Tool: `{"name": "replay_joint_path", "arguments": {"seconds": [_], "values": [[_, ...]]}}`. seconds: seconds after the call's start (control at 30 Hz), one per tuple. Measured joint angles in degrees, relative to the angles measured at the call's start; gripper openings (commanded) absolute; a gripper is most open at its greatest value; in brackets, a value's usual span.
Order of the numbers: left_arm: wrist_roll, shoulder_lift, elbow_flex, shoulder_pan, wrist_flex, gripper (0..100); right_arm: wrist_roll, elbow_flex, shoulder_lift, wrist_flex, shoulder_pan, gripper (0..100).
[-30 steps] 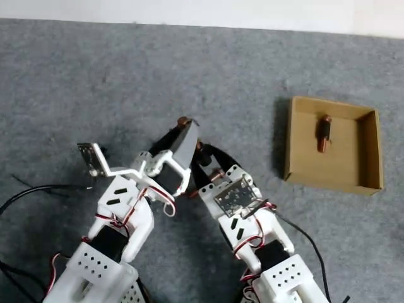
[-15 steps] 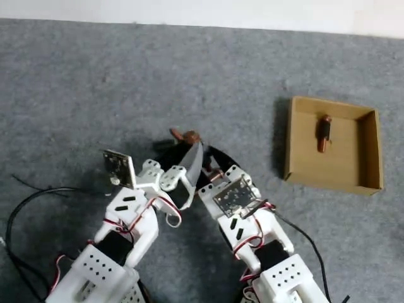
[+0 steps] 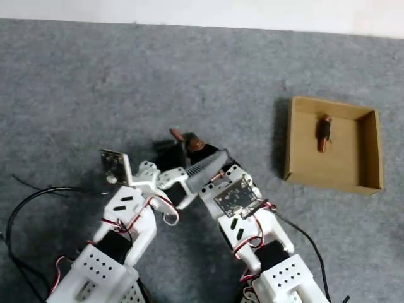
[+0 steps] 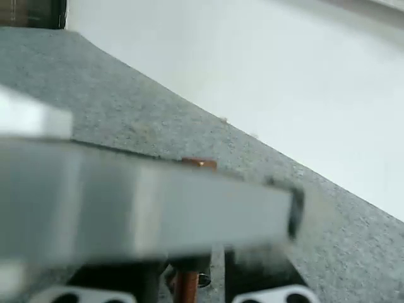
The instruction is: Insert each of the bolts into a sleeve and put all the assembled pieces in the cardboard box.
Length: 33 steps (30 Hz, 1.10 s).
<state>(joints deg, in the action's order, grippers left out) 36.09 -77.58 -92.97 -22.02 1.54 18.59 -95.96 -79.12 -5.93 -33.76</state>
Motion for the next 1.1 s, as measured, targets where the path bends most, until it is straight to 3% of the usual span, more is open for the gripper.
{"name": "replay_joint_path", "arguments": {"seconds": [0.23,0.33,0.77,0.97,1.1], "values": [[12.5,0.0,0.0,14.9,0.0,36,0.0,0.0,0.0,0.0,2.7,0.5],[14.3,0.0,0.0,18.1,0.0,36,0.0,0.0,0.0,0.0,4.7,0.5],[12.0,0.0,0.0,22.1,0.0,36,-0.1,0.0,0.0,0.0,18.5,0.5],[8.4,-0.4,-1.3,24.9,0.0,36,-8.0,0.0,0.0,0.0,30.4,0.5],[8.5,-5.4,-2.9,27.9,-1.5,36,-8.4,0.4,0.0,0.0,34.9,0.5]]}}
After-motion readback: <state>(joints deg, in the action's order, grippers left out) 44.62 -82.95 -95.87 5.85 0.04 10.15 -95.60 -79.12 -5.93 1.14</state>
